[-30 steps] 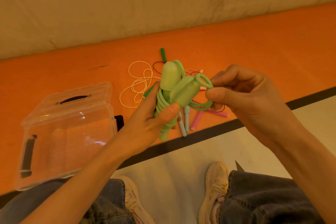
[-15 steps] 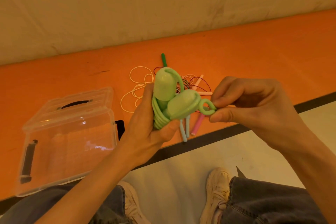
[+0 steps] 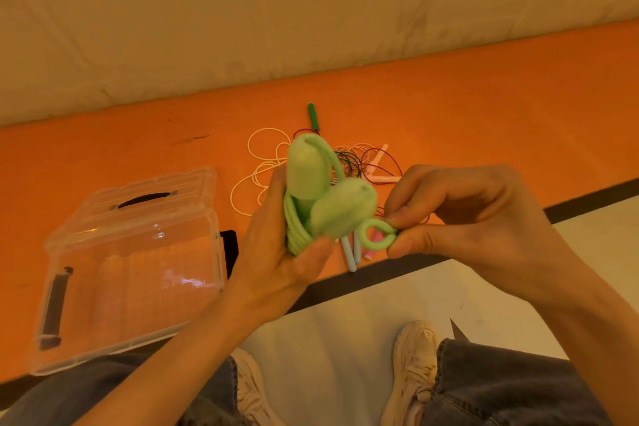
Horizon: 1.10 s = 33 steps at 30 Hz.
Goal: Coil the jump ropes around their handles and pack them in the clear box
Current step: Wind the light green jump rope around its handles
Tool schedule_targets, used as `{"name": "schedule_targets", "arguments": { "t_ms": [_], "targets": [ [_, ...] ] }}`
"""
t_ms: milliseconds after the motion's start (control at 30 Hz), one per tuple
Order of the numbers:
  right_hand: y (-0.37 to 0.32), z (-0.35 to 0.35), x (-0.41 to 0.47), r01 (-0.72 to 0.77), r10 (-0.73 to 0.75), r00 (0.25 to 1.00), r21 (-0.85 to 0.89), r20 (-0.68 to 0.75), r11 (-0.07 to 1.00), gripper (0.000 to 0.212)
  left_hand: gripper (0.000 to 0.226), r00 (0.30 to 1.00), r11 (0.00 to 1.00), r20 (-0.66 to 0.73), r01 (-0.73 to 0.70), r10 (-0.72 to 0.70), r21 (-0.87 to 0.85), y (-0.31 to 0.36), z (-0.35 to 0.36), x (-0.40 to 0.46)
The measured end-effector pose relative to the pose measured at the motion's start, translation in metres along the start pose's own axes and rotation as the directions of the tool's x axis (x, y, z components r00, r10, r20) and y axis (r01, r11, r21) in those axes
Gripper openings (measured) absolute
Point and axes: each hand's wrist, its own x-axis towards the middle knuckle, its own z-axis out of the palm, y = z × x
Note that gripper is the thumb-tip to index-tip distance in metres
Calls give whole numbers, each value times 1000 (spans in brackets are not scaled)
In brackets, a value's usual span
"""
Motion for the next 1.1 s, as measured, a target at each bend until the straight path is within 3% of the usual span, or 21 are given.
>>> {"name": "schedule_targets", "arguments": {
  "t_ms": [67,133,233,333,700,833,900,1000,1100],
  "targets": [
    [-2,-2,0,-21,22,999,37,-37,999,25,56,978,946,-21,195,-207,-260,4,2,0],
    [-2,-5,-1,-40,46,995,63,-93,997,17,53,920,779,106,376,-377,-502,7,0,5],
    [-3,-8,0,-22,38,990,116,-137,993,11,61,867,551,327,493,-376,-674,11,-5,7],
    [-4,-8,1,-15,37,987,137,-154,990,10,61,827,437,444,560,-345,-704,11,-6,5],
    [-3,-7,0,-49,69,984,121,-166,991,12,51,735,258,639,678,-229,-688,10,-7,5],
    [-3,-7,1,-56,76,985,123,-157,991,15,50,749,301,621,663,-234,-686,9,-7,6],
    [-3,-7,1,-72,90,981,107,-174,992,13,51,788,451,531,615,-313,-647,10,-4,6],
    [-4,-8,1,-93,113,970,99,-216,991,13,49,826,695,372,560,-424,-451,10,1,6],
    [-3,-7,1,-96,115,968,96,-221,991,13,39,908,885,260,392,-329,-252,9,2,3]
  ]
}}
